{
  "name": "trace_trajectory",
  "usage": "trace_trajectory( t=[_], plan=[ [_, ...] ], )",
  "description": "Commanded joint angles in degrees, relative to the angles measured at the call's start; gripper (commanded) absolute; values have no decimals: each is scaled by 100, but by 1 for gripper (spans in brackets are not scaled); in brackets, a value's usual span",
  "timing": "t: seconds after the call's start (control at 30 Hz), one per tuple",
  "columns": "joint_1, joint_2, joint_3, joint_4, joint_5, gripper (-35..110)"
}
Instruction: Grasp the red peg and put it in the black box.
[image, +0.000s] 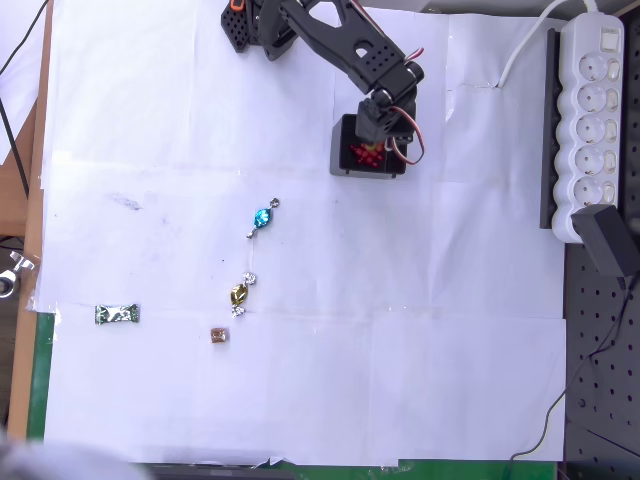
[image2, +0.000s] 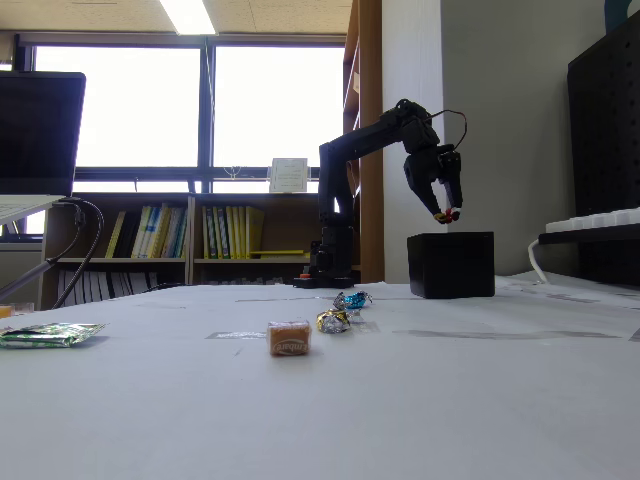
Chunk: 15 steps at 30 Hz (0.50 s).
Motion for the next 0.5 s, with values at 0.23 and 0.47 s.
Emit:
trace_trajectory(
  t=[0.23, 0.47],
  plan=[
    [308, -246, 97, 185, -220, 62],
    [1591, -1670, -422, -202, -738, 30]
  ],
)
